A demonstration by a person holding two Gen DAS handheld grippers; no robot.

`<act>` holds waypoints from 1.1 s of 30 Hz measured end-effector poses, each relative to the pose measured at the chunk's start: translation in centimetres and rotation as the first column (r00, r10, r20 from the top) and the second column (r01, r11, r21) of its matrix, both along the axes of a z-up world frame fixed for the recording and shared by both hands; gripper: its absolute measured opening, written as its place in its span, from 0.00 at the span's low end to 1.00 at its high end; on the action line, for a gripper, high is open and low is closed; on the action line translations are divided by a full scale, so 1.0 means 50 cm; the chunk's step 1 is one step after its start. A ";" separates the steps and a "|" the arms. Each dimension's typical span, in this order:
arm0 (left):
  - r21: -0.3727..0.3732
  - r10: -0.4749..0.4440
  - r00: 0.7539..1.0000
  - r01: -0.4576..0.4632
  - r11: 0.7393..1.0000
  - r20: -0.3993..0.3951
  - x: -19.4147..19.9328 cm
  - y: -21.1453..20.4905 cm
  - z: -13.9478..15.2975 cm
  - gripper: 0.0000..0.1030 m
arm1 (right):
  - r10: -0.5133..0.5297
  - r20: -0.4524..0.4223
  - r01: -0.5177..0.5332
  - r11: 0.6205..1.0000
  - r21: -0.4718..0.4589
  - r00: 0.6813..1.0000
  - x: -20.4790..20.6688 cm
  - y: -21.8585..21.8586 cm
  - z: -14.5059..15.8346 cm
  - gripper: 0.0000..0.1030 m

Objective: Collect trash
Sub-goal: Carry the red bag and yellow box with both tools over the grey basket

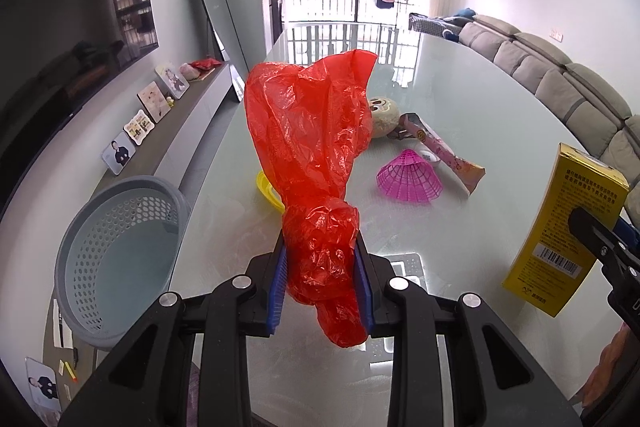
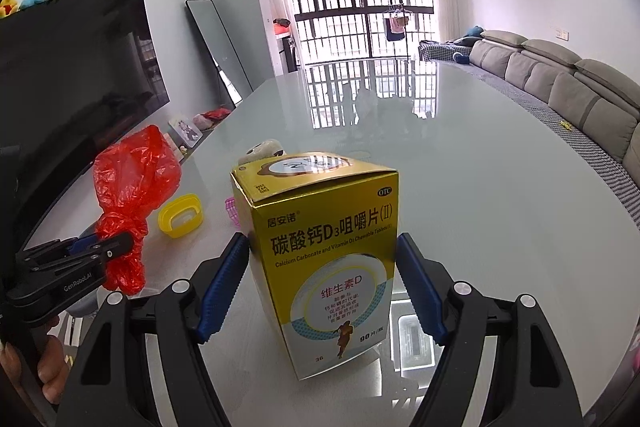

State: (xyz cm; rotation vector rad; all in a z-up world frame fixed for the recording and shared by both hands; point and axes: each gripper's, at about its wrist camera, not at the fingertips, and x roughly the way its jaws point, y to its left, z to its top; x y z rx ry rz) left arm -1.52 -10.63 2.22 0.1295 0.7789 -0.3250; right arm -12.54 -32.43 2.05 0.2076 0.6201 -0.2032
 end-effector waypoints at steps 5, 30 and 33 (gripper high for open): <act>-0.008 0.010 1.000 -0.010 1.000 -0.001 -0.008 0.030 -0.001 0.28 | 0.017 0.001 -0.017 1.000 -0.005 1.000 0.007 0.018 0.006 0.70; -0.009 0.209 0.978 -0.209 0.978 0.001 0.007 0.275 -0.005 0.28 | 0.294 -0.019 -0.294 0.956 0.000 0.956 0.164 0.264 0.004 0.70; -0.004 0.248 0.969 -0.248 0.969 -0.003 0.019 0.317 -0.010 0.28 | 0.349 -0.022 -0.349 0.937 0.008 0.937 0.204 0.311 0.001 0.70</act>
